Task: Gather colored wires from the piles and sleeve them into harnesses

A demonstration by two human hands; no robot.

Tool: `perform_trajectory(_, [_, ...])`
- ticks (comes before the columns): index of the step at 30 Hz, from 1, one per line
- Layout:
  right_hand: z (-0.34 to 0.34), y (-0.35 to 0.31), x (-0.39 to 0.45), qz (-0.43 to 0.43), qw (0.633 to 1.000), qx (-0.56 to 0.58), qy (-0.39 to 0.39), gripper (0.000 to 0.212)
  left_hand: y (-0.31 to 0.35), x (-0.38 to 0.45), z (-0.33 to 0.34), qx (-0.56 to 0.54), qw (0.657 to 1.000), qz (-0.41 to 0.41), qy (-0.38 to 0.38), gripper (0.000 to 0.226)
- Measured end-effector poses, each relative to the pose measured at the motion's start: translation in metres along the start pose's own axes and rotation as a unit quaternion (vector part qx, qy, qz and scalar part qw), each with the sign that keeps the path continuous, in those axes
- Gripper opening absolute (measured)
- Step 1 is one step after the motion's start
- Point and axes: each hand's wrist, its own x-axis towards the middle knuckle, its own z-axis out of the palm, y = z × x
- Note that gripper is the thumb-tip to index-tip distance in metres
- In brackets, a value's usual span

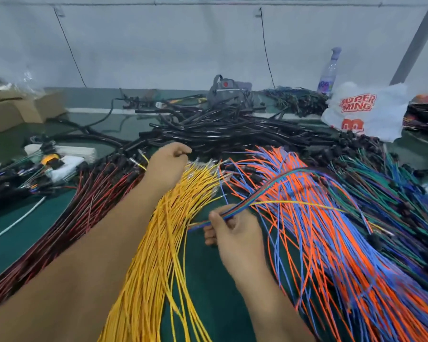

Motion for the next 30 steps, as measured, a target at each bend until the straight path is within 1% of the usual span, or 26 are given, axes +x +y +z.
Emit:
perform_trajectory(3, [0.001,0.000,0.002,0.007,1.000,-0.005,-0.003,0.021,0.005,0.026,0.021,0.046,0.998,0.015,-0.030,0.035])
perform_trajectory(5, [0.000,0.001,0.004,0.014,1.000,-0.007,-0.010,0.024,0.010,0.041,0.033,0.108,0.991,0.041,-0.071,0.042])
perform_trajectory(6, [-0.001,0.001,0.005,0.018,1.000,-0.010,-0.014,0.025,0.013,0.049,0.038,0.148,0.983,0.044,-0.098,0.043])
perform_trajectory(8, [-0.002,0.001,0.007,0.027,0.999,-0.015,-0.020,0.024,0.015,0.062,0.048,0.204,0.967,0.024,-0.149,0.038])
perform_trajectory(10, [0.000,0.002,0.009,0.034,0.999,-0.017,-0.019,0.025,0.014,0.071,0.053,0.210,0.962,-0.006,-0.174,0.033])
perform_trajectory(11, [0.000,0.002,0.010,0.038,0.999,-0.018,-0.017,0.025,0.011,0.075,0.055,0.199,0.965,-0.015,-0.171,0.030])
perform_trajectory(13, [0.001,0.002,0.011,0.046,0.999,-0.016,-0.016,0.025,0.003,0.081,0.056,0.178,0.975,-0.028,-0.130,0.019])
perform_trajectory(14, [0.002,0.002,0.011,0.048,0.999,-0.015,-0.017,0.024,0.000,0.082,0.056,0.177,0.979,-0.027,-0.097,0.018])
perform_trajectory(16, [0.002,0.002,0.012,0.048,0.998,-0.019,-0.018,0.022,-0.006,0.080,0.055,0.175,0.985,0.000,-0.006,0.023])
perform_trajectory(18, [0.001,0.001,0.012,0.047,0.999,-0.023,-0.016,0.021,-0.006,0.073,0.054,0.125,0.988,0.024,0.088,0.021])
perform_trajectory(20, [0.001,0.001,0.012,0.044,0.998,-0.033,-0.012,0.020,-0.004,0.066,0.049,0.053,0.989,0.024,0.137,0.014])
perform_trajectory(22, [0.001,0.001,0.012,0.035,0.998,-0.041,-0.009,0.022,-0.003,0.055,0.037,-0.009,0.986,0.010,0.164,0.018])
perform_trajectory(23, [0.001,0.001,0.012,0.029,0.998,-0.045,-0.009,0.023,-0.002,0.048,0.029,-0.042,0.982,0.009,0.182,0.017])
perform_trajectory(25, [0.001,0.001,0.011,0.017,0.998,-0.051,-0.013,0.024,0.000,0.032,0.012,-0.139,0.959,-0.008,0.245,0.013])
perform_trajectory(26, [0.001,0.001,0.011,0.011,0.998,-0.053,-0.014,0.023,-0.001,0.023,0.002,-0.207,0.936,-0.012,0.283,0.013])
perform_trajectory(28, [0.002,0.002,0.011,0.001,0.998,-0.055,-0.012,0.022,-0.004,0.004,-0.019,-0.351,0.865,-0.007,0.358,0.018])
perform_trajectory(30, [0.003,0.003,0.010,-0.007,0.998,-0.060,-0.009,0.021,-0.008,-0.019,-0.038,-0.501,0.770,-0.046,0.392,0.020])
